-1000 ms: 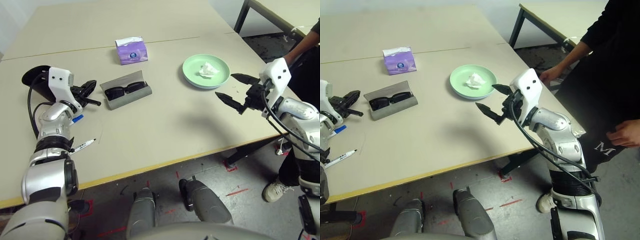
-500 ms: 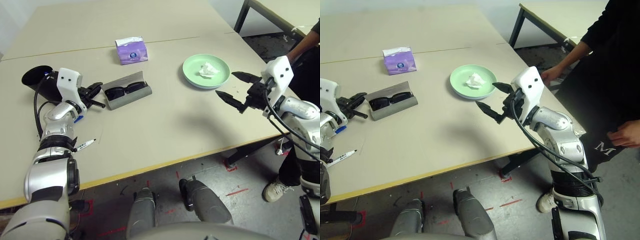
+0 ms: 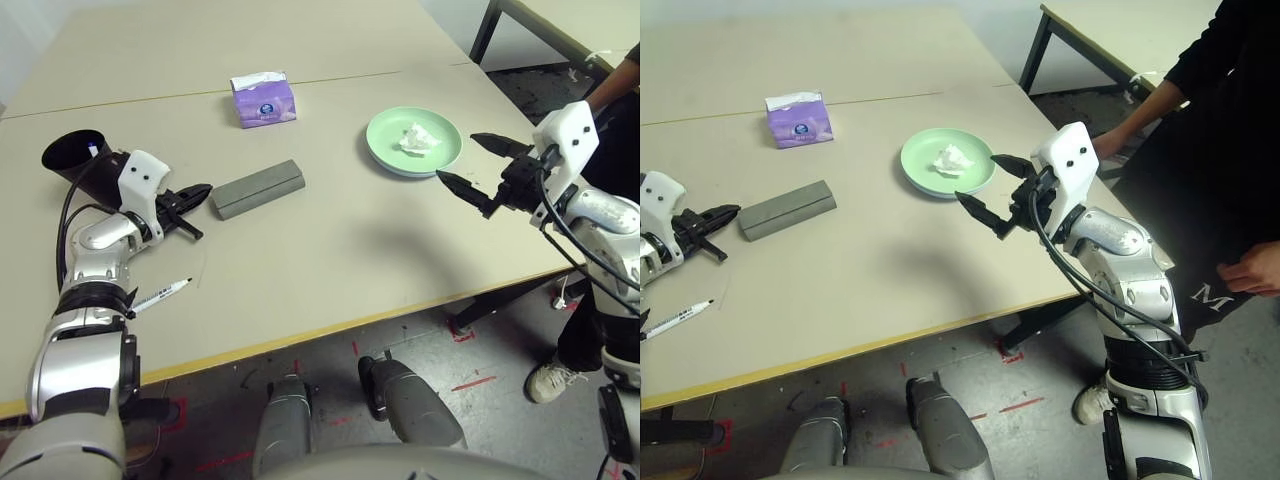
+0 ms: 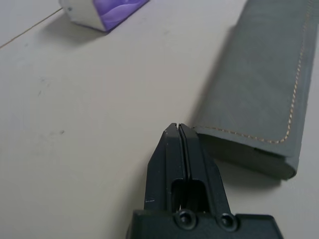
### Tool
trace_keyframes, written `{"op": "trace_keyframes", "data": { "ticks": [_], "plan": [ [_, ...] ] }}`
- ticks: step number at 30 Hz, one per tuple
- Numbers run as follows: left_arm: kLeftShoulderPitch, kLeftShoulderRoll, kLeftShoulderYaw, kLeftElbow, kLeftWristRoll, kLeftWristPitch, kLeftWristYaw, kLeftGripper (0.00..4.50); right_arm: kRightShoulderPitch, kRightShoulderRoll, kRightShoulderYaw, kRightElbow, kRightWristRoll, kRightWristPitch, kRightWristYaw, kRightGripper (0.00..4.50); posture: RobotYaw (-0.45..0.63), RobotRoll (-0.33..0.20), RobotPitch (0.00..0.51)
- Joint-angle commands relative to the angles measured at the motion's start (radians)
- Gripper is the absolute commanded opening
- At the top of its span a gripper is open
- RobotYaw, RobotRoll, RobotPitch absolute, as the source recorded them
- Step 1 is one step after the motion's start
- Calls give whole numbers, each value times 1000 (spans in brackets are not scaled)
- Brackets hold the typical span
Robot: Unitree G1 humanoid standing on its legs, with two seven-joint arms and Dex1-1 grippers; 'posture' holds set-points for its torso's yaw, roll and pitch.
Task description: Organize and tidy the items on the table.
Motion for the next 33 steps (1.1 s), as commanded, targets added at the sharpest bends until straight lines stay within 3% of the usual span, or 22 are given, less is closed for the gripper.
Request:
{"op": "trace_keyframes", "data": {
  "ticks": [1, 14, 22, 33],
  "plan": [
    [38, 1, -44, -28, 27, -20, -59, 48, 21, -4, -5, -16, 17, 14, 1, 4500, -246, 0, 161],
    [42, 46, -59, -49, 32, -43, -122, 48, 33, -5, 2, -12, 22, 8, 3, 4500, -243, 0, 155],
    [0, 25, 40, -73, -101, 87, -134, 48, 33, -1, 9, -6, 20, 3, 7, 4500, -237, 0, 153],
    [91, -16, 58, -250, -241, 192, -339, 48, 87, -30, 13, -44, 89, 84, 82, 4500, -236, 0, 156]
  ]
}}
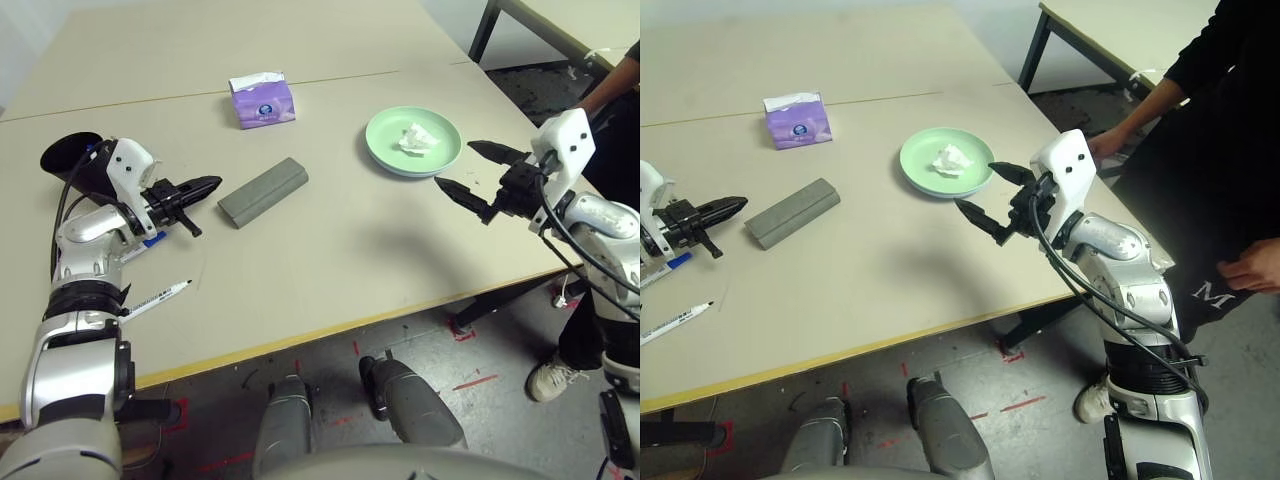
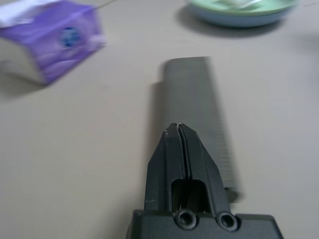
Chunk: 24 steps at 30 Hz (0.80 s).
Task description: Organize and tidy the items on the table.
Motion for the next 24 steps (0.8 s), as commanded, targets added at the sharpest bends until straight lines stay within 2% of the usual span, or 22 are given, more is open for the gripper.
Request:
{"op": "trace_keyframes", "data": {
  "ticks": [1, 9, 24],
  "plan": [
    [24, -2, 1, -39, -17, 27, -34, 48, 38, -33, 13, -40, 46, 59, 51, 4500, -237, 0, 156],
    [22, -5, -2, -43, -11, 28, -38, 48, 56, -52, 3, -73, 133, 98, 141, 4500, -238, 0, 158],
    [30, -2, -25, -33, 13, 20, -58, 48, 48, -45, 40, -75, 154, 18, 249, 4500, -232, 0, 164]
  ]
}}
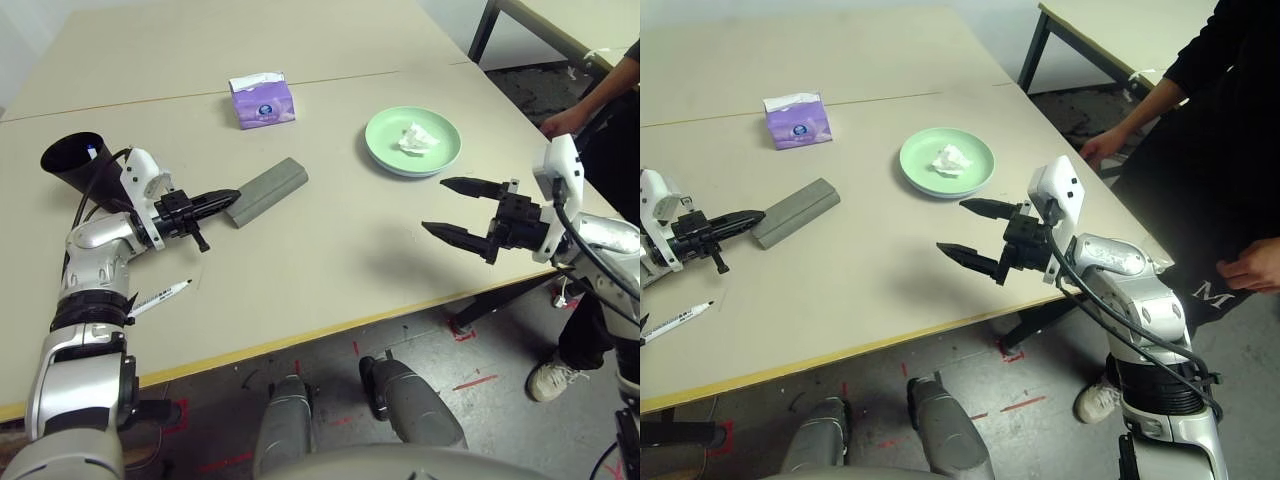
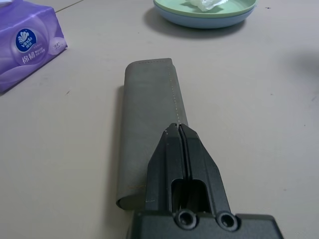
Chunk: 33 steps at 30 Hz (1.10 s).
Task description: Organize and tidy the items on the table.
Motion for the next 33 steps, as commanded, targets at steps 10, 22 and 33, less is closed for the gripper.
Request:
{"op": "trace_keyframes", "data": {
  "ticks": [10, 22, 33],
  "plan": [
    [104, 58, -120, 17, 138, -143, -94, 48, 4, -9, 16, -10, 6, -6, 12, 4500, -233, 0, 167],
    [74, 50, -12, -53, -28, -12, -104, 48, -11, -6, 23, 2, 6, -11, 19, 4500, -218, 0, 163],
    [289, 94, 73, -459, -249, 324, -160, 48, -28, 2, 46, 31, -2, -28, 45, 4500, -188, 0, 161]
  ]
}}
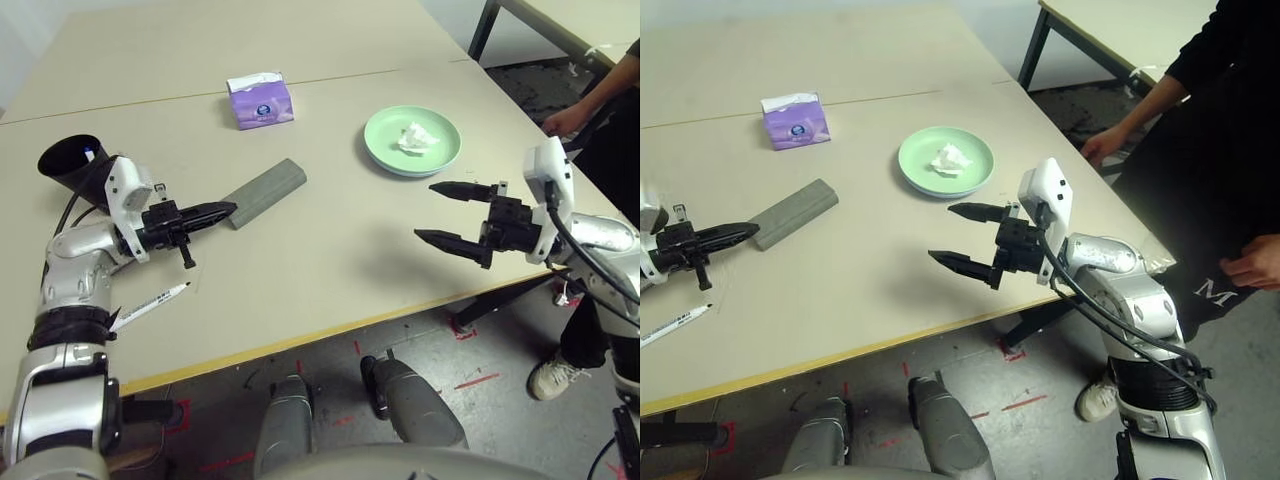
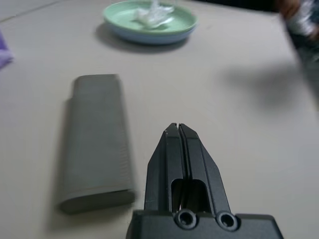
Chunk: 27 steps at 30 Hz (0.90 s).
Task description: Organize and tidy the items on the table.
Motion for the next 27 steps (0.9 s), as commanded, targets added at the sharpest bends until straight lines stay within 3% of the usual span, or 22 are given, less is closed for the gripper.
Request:
{"op": "trace_keyframes", "data": {
  "ticks": [1, 11, 20, 27],
  "plan": [
    [85, 40, 35, -111, -40, 82, -11, 48, -6, 0, 16, 17, -4, -24, 18, 4500, -183, 0, 161],
    [285, 97, 192, -131, -46, 60, 18, 48, -35, -2, 52, 55, 1, -63, 111, 4500, -140, 0, 162],
    [378, 115, 290, -112, -43, 31, 21, 48, -71, -1, 94, 76, 6, -90, 228, 4500, -114, 0, 170],
    [455, 173, 352, -119, -40, 32, -2, 48, -81, 1, 134, 101, -12, -111, 289, 4500, -77, 0, 172]
  ]
}}
